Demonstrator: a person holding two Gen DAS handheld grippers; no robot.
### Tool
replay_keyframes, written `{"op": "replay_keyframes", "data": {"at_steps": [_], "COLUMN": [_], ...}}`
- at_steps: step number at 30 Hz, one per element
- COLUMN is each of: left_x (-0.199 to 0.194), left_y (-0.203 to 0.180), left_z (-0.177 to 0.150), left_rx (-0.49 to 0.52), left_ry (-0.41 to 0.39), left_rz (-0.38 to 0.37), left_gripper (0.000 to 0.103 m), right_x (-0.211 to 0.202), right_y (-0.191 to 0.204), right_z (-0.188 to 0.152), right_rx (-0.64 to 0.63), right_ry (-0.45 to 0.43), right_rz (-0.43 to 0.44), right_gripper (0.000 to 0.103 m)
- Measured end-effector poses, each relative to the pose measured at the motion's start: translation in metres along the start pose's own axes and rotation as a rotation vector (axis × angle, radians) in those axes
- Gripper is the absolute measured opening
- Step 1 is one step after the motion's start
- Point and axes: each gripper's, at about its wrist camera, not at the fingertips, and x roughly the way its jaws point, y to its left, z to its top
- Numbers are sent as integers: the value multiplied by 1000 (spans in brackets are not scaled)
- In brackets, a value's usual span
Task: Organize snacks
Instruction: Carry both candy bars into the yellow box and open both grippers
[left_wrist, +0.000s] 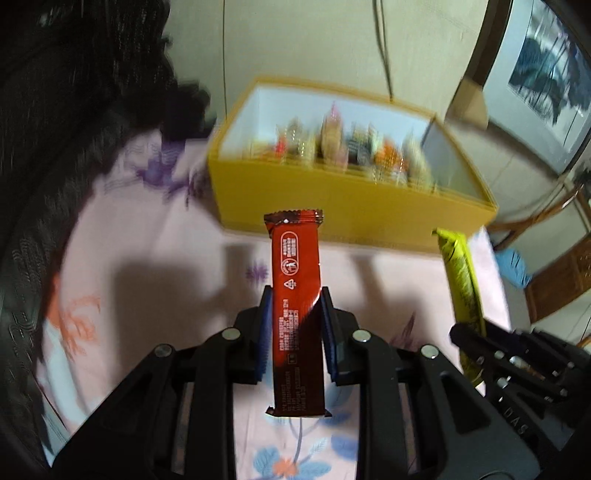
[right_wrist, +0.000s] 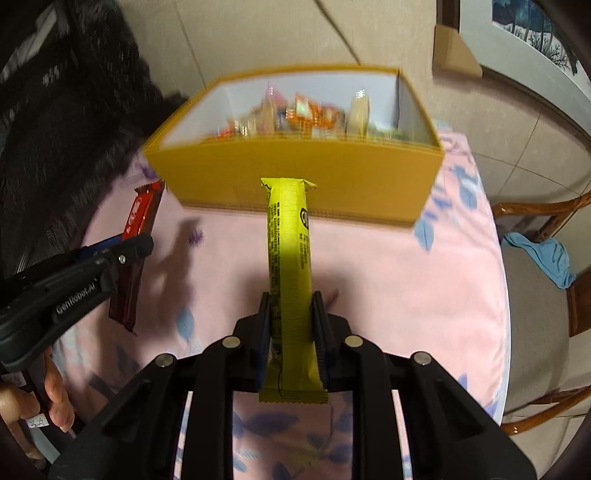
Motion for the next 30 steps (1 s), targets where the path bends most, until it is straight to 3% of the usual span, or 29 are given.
{"op": "replay_keyframes", "data": {"at_steps": [10, 20, 21, 22, 23, 24, 27, 30], "left_x": [20, 46, 48, 49, 47, 44, 38, 32], "left_y": [-6, -14, -13, -13, -12, -12, -14, -15], "left_z": [119, 179, 182, 185, 187, 187, 185, 182], "left_rx": [-19, 3, -4, -14, -28, -31, -17, -5], "left_ry": [-70, -64, -57, -55, -75, -94, -119, -120], "left_rz": [27, 42, 29, 13, 17, 32, 27, 84], "left_gripper": [24, 26, 44, 62, 93, 100, 100, 101], "right_x": [0, 12, 18, 22, 26, 26, 29, 30], "right_y": [-7, -15, -13, -11, -12, -13, -15, -20], "right_z": [104, 180, 185, 187, 188, 186, 179, 168], "right_rx": [20, 14, -2, -6, -4, 2, 24, 47], "right_ry": [-94, -149, -126, -111, -102, -107, -103, -81], "right_rz": [3, -41, -55, -66, -90, -110, -113, -113], "right_gripper": [21, 24, 35, 55, 66, 68, 69, 69]}}
